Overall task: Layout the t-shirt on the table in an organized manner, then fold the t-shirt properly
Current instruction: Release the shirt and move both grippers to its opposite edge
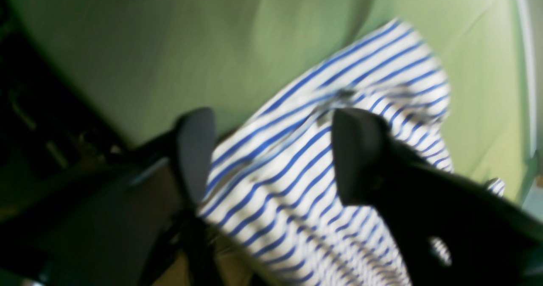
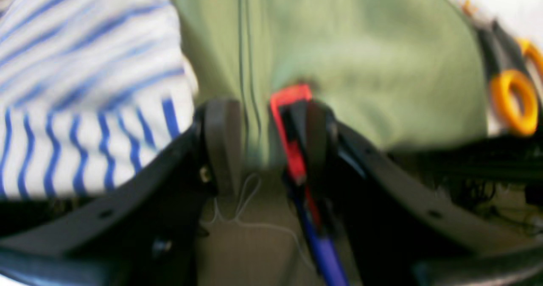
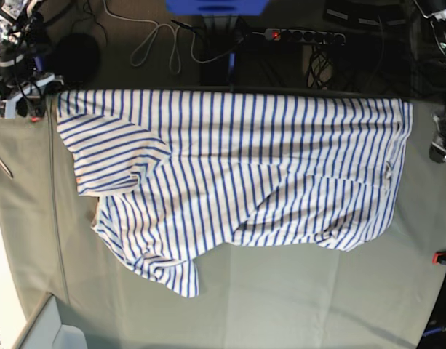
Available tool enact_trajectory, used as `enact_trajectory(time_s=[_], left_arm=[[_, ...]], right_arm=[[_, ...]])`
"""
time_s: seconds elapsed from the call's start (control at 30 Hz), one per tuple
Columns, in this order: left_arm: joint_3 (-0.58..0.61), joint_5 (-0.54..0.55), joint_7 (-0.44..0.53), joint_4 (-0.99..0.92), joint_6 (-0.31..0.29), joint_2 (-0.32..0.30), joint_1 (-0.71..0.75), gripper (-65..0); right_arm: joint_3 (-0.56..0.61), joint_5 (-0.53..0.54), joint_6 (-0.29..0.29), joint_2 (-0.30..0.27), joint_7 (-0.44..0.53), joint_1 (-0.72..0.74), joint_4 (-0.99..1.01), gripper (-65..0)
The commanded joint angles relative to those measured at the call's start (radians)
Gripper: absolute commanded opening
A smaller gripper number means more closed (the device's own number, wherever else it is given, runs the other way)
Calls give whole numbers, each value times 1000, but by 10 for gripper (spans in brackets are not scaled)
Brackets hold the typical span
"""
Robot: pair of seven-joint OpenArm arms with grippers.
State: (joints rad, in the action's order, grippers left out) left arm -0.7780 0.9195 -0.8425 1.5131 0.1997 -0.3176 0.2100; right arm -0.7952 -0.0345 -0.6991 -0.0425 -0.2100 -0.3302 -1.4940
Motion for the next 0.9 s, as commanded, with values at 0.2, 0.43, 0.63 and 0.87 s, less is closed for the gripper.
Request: enact_trajectory(time_s=[0.2,0.43,0.63,0.87], left_arm=[[32,-20,9,-265,-4,-2,-386,-214],[294,-371,236,-656,-4,5,-683,-214],[556,-439,572,-971,-6,21,-809,-214],[759,-440,774,-1175,-7,53,-881,-214]], right_arm=[[3,14,1,-9,27,55,-24,-390],[4,9,1,-9,27,73,-26,-390],[3,8,1,-9,27,73,-24,-390],[0,8,1,-9,27,69,-24,-390]])
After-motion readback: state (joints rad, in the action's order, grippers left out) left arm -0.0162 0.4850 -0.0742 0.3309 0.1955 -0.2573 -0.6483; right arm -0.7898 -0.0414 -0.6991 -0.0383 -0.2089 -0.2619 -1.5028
